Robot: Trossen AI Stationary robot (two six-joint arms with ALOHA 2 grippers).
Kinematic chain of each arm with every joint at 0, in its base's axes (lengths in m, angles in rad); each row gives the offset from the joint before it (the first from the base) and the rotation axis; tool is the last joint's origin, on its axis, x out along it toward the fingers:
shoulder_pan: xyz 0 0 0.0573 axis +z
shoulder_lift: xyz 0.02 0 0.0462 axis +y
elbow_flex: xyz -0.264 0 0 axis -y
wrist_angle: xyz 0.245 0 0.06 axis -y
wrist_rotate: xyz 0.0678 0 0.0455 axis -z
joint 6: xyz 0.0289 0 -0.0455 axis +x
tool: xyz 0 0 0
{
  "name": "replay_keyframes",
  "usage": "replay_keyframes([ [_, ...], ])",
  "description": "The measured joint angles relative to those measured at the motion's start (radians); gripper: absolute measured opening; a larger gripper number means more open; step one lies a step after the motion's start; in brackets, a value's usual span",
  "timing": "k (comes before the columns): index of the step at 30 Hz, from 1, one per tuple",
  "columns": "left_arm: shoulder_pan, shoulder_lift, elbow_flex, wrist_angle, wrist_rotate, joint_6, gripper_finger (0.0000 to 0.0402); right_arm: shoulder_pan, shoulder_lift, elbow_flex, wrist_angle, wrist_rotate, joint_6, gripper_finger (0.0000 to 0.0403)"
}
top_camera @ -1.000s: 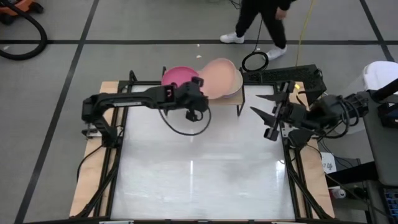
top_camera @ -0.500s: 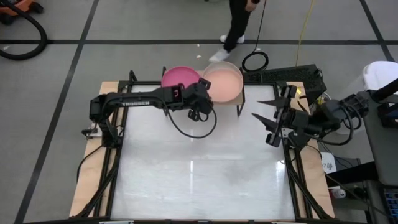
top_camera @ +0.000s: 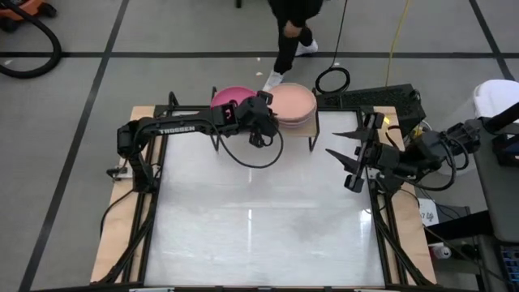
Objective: Place and stack plates onto a shelf
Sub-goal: Stack the light orange plate on top of the gray plate on the shelf, then return to Home Position
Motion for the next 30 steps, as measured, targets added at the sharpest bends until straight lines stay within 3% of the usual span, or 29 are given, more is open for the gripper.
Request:
replay_keyframes([
  [14, -0.013, -0.008, 0.0, 0.039, -0.007, -0.026, 0.0194, 0.0, 0.001, 0.0, -0.007, 0.0, 0.005, 0.0169],
  [19, -0.027, -0.035, 0.019, -0.012, -0.134, -0.051, 0.0219, 0.0, 0.0, 0.0, -0.024, 0.001, 0.007, 0.0169],
  [24, -0.058, -0.193, 0.045, -0.055, -0.16, -0.148, 0.0217, 0.0, -0.014, 0.0, -0.083, 0.086, 0.007, 0.0169],
  [27, -0.065, -0.316, 0.045, -0.065, -0.1, -0.258, 0.0208, -0.001, -0.043, 0.0, -0.161, 0.181, 0.027, 0.0169],
  [30, -0.062, -0.445, 0.045, -0.113, -0.034, -0.369, 0.019, -0.001, -0.08, 0.0, -0.256, 0.205, 0.119, 0.0169],
])
